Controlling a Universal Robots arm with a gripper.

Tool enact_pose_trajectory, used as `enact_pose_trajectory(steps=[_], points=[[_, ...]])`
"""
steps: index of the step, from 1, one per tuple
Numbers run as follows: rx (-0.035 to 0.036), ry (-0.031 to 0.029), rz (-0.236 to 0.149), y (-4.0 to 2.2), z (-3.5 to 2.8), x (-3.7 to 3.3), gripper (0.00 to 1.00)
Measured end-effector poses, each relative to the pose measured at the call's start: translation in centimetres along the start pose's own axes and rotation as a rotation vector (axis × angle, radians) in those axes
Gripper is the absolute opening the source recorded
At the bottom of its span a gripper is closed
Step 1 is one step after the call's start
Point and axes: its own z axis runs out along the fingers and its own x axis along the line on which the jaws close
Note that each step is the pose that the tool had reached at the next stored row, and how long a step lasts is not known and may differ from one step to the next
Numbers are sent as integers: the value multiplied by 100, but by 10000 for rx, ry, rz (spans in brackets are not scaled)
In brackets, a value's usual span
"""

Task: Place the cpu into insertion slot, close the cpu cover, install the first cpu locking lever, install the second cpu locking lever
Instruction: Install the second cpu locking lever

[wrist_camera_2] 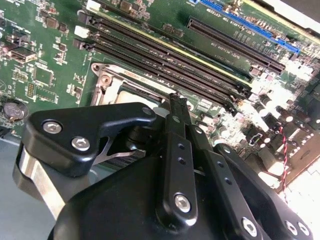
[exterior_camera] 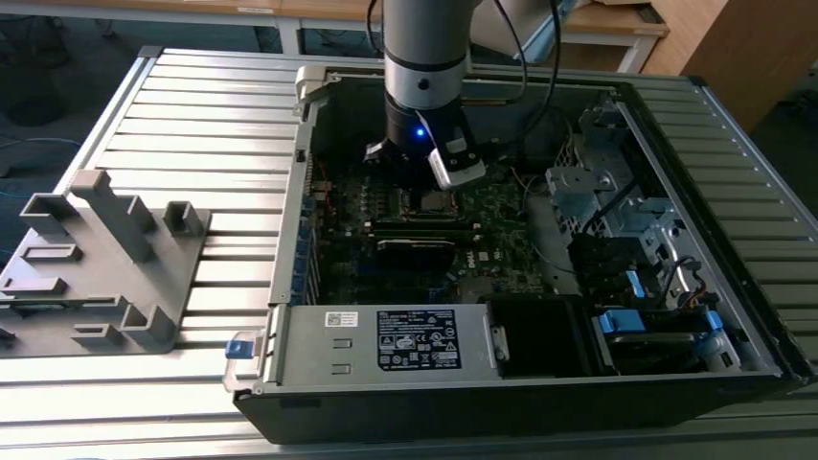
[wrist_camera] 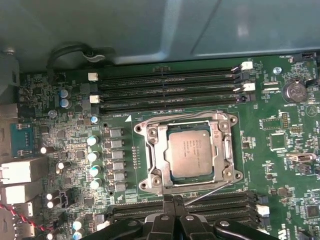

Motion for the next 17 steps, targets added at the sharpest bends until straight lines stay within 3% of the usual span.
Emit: enact_pose_trajectory(steps=[6,12,17], points=[[3,0,-1,-7,33,60,11],[12,-2,-1,-7,37,66,11],[16,-2,-1,-11,78,94,11]])
